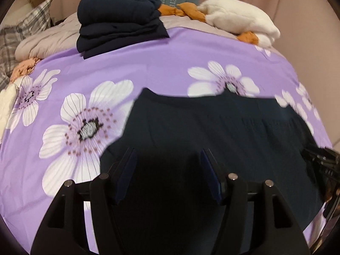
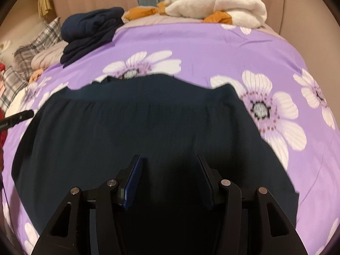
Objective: Fold large clothes
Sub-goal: 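Press and smooth the folded jacket flat with both open tools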
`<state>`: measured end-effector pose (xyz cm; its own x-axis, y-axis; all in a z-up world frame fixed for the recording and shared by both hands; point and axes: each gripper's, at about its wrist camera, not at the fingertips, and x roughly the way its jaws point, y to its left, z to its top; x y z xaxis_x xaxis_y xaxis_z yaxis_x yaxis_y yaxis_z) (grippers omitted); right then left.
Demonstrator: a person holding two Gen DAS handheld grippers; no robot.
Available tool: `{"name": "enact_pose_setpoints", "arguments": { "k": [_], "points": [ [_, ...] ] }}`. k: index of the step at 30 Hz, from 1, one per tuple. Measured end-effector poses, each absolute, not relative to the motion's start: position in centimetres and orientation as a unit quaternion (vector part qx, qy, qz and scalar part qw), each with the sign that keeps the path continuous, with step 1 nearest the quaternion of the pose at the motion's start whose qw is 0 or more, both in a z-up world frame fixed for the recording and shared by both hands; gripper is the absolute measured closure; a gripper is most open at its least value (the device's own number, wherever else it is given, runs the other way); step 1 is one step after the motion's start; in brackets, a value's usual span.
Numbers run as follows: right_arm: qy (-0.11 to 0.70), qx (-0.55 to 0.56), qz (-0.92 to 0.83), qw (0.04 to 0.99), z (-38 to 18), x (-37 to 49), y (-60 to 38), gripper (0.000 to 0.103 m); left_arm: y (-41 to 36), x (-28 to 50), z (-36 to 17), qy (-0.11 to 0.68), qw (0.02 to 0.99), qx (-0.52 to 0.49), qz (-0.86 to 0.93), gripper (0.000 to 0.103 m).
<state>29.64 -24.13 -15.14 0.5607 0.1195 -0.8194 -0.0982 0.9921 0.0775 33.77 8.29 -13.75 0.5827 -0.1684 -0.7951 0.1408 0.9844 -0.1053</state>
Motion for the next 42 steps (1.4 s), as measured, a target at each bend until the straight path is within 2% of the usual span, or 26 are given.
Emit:
{"name": "enact_pose_setpoints", "arguments": {
  "k": [2,4,5,16,29,36,42],
  "points": [
    [0.468,0.015,0.058,0.882,-15.5,29.3,-24.0,0.048,7.3,32.6,-14.5,0.45,0.889,0.004,-0.084,0.04],
    [0.469,0.014,0.049,0.882,-15.7,28.9,-23.9,0.037,6.9,32.0,-15.2,0.458,0.885,0.007,-0.081,0.032],
    [0.469,0.014,0.045,0.882,-15.9,28.8,-24.0,0.036,6.7,31.8,-15.8,0.465,0.881,0.003,-0.083,0.031],
    [0.469,0.007,0.021,0.883,-16.7,28.6,-25.5,0.036,6.3,31.0,-18.8,0.477,0.876,0.023,-0.062,0.02],
    [0.446,0.017,-0.02,0.895,-14.2,26.3,-26.5,0.036,7.7,27.6,-17.2,0.484,0.873,0.009,-0.056,0.02],
    [0.417,0.03,0.027,0.908,-12.0,22.8,-25.8,0.036,6.8,24.2,-16.0,0.462,0.884,-0.008,-0.072,0.02],
    [0.442,-0.021,0.037,0.896,-14.0,21.9,-24.1,0.036,4.7,23.2,-17.8,0.472,0.878,0.022,-0.075,0.02]
  ]
}}
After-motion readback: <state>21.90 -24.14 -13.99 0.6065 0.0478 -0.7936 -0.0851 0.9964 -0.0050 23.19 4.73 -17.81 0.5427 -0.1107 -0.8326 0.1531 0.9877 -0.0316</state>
